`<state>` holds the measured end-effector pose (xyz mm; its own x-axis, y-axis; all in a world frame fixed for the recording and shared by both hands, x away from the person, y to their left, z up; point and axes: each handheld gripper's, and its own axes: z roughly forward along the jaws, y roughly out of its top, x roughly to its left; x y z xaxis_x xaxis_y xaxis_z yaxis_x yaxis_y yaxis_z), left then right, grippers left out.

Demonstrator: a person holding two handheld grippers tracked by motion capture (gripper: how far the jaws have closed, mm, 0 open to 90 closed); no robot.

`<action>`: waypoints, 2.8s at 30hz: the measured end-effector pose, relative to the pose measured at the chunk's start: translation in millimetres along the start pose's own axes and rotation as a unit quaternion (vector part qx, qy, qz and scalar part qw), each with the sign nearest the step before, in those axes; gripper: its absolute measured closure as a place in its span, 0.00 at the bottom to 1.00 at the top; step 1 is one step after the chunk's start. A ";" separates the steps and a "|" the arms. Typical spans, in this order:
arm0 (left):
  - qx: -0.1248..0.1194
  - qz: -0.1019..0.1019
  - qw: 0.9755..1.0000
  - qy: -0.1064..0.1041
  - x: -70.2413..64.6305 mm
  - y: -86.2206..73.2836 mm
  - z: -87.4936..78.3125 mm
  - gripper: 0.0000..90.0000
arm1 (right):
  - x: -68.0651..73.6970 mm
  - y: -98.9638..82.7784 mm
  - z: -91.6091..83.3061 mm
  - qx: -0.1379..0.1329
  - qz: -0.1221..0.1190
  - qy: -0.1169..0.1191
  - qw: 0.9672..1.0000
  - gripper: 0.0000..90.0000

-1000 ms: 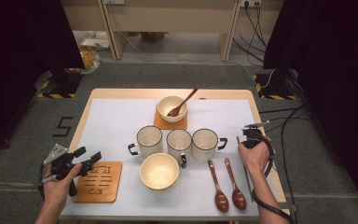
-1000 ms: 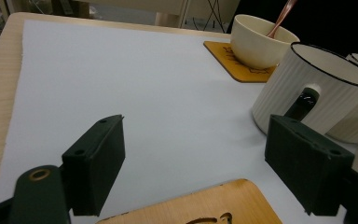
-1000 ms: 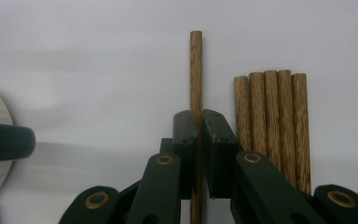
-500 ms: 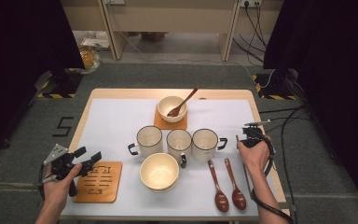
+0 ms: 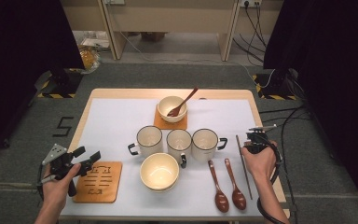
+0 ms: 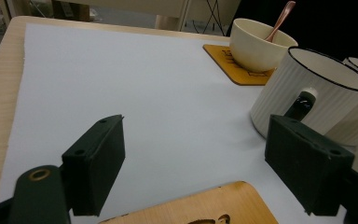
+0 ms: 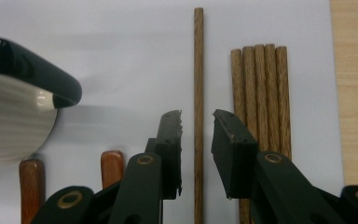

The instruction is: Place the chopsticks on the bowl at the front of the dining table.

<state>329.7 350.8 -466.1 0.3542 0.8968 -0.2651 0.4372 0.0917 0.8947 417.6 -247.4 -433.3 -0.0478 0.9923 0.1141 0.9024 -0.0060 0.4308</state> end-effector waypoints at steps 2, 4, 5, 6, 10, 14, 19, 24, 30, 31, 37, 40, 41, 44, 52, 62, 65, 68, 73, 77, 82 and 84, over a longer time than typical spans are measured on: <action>0.001 0.000 1.000 0.000 -0.3 -0.1 0.2 0.22 | -1.2 -2.3 -2.9 0.003 0.000 0.001 1.000 0.80; 0.002 0.002 1.000 -0.001 -0.7 -0.2 0.4 0.22 | -2.0 -4.4 -4.9 0.003 0.001 0.000 1.000 0.80; 0.002 0.002 1.000 -0.001 -1.0 -0.2 0.6 0.22 | -2.4 -5.0 -5.5 0.004 0.001 0.000 1.000 0.79; 0.002 0.002 1.000 -0.001 -1.1 -0.2 0.7 0.22 | -3.2 -6.1 -5.9 0.005 0.002 0.002 1.000 0.79; 0.002 0.002 1.000 -0.001 -1.3 -0.1 0.4 0.22 | -4.5 -9.3 -5.7 0.010 0.001 0.004 1.000 0.79; 0.001 0.002 1.000 -0.001 -1.2 0.0 0.4 0.22 | -4.6 -11.9 -6.0 0.013 0.002 0.005 1.000 0.79; 0.002 0.003 1.000 -0.001 -1.6 0.0 0.4 0.22 | -3.2 -14.9 -7.5 0.013 0.001 0.006 1.000 0.79; 0.001 0.003 1.000 0.000 -0.9 0.4 -0.5 0.22 | -1.1 -19.7 -7.6 0.018 -0.003 0.007 1.000 0.79; 0.000 0.002 1.000 -0.001 -1.1 0.3 -0.3 0.22 | 0.2 -26.5 -8.7 0.022 -0.003 0.004 1.000 0.77; 0.000 0.002 1.000 -0.001 -1.2 0.2 -0.2 0.22 | -0.2 -27.8 -8.8 0.023 -0.005 0.003 1.000 0.77; 0.001 0.002 1.000 -0.001 -1.6 0.1 0.0 0.22 | -2.3 -33.8 -10.7 0.024 -0.003 0.002 1.000 0.76; 0.001 0.002 1.000 -0.001 -1.9 0.0 0.1 0.22 | -3.7 -37.0 -11.0 0.026 -0.002 0.003 1.000 0.76; 0.001 0.003 1.000 -0.001 -1.9 0.0 0.1 0.22 | -3.9 -37.9 -11.2 0.027 -0.002 0.002 1.000 0.76; 0.001 0.003 1.000 -0.002 -2.3 0.1 0.2 0.22 | -3.6 -40.7 -11.9 0.028 -0.001 0.001 1.000 0.76; 0.001 0.003 1.000 -0.002 -2.1 0.1 0.0 0.22 | -2.2 -45.8 -13.1 0.029 -0.005 0.002 1.000 0.75; 0.001 0.003 1.000 -0.002 -2.1 0.2 0.0 0.22 | -2.3 -51.6 -13.6 0.037 -0.008 0.004 0.999 0.75; 0.001 0.003 1.000 -0.002 -2.2 0.2 0.2 0.22 | -2.6 -53.0 -14.1 0.041 -0.010 0.003 0.999 0.76; 0.001 0.003 1.000 -0.002 -2.4 0.1 0.4 0.22 | -2.6 -54.0 -14.2 0.045 -0.011 0.001 0.999 0.77; 0.002 0.003 1.000 -0.002 -2.1 0.0 0.5 0.22 | -2.7 -55.5 -14.3 0.054 -0.013 -0.001 0.998 0.78; 0.003 0.004 1.000 -0.002 -2.3 -0.4 0.8 0.22 | -1.7 -56.2 -14.1 0.062 -0.017 -0.001 0.998 0.79; 0.002 0.003 1.000 -0.002 -2.2 -0.3 0.8 0.22 | -1.5 -57.1 -12.2 0.078 -0.018 -0.004 0.997 0.80; 0.003 0.003 1.000 -0.002 -2.2 -0.4 0.9 0.22 | -1.8 -57.8 -11.6 0.083 -0.019 -0.005 0.996 0.80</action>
<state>329.4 348.5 -466.2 0.3605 0.8955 -0.2609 0.4393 0.0837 0.8944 360.5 -250.3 -448.1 -0.0804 0.9926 0.0912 0.9585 0.0519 0.2805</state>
